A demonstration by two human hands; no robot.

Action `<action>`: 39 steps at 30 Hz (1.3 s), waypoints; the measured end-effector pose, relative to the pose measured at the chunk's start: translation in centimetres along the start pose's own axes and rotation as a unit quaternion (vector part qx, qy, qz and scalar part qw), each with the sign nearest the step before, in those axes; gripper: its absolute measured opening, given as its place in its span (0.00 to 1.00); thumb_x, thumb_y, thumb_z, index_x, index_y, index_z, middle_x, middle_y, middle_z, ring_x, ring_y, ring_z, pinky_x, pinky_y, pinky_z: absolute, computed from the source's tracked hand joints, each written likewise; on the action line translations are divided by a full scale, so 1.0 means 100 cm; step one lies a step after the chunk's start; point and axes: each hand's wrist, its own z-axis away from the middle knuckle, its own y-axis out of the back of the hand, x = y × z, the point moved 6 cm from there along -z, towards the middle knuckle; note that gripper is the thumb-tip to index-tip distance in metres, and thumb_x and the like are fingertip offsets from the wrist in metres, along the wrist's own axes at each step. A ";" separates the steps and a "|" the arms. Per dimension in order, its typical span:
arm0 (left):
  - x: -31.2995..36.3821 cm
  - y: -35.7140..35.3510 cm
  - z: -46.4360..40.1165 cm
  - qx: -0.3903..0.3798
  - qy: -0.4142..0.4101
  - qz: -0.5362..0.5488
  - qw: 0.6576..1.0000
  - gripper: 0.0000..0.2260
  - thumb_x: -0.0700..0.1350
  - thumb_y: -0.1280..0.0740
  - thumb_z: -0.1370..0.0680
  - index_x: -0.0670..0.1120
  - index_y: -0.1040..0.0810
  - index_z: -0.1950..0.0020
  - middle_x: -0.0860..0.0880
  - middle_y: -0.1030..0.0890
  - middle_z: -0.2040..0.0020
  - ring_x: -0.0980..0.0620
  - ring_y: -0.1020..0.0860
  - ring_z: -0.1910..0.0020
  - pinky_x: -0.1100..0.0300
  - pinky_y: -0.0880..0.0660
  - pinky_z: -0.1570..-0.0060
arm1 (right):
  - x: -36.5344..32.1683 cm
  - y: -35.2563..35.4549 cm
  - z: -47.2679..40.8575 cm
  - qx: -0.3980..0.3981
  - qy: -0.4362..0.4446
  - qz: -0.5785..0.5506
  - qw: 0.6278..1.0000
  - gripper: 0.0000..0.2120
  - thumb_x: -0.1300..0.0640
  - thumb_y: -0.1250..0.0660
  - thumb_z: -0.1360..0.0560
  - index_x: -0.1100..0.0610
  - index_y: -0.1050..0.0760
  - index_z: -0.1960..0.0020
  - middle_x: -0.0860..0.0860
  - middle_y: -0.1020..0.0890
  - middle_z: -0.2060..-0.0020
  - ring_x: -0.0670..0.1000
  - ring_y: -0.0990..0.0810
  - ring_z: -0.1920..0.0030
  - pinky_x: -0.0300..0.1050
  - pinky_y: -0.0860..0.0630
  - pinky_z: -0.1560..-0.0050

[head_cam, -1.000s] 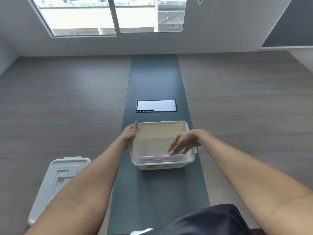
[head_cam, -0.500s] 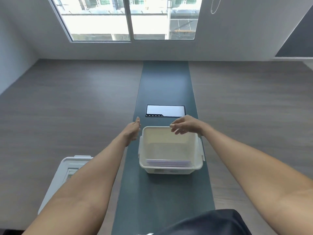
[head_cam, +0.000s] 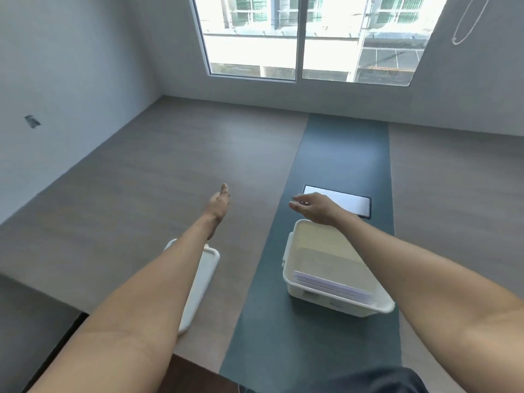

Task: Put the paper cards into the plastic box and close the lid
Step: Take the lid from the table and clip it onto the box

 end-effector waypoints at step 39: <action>-0.314 0.129 0.144 0.236 0.361 0.272 0.860 0.08 0.44 0.36 0.18 0.43 0.28 0.56 0.43 0.23 0.54 0.46 0.21 0.50 0.52 0.21 0.40 | -0.125 -0.290 -0.107 -0.269 0.019 0.048 0.962 0.32 0.37 0.48 0.19 0.64 0.23 0.39 0.61 0.20 0.40 0.62 0.22 0.40 0.51 0.26 0.43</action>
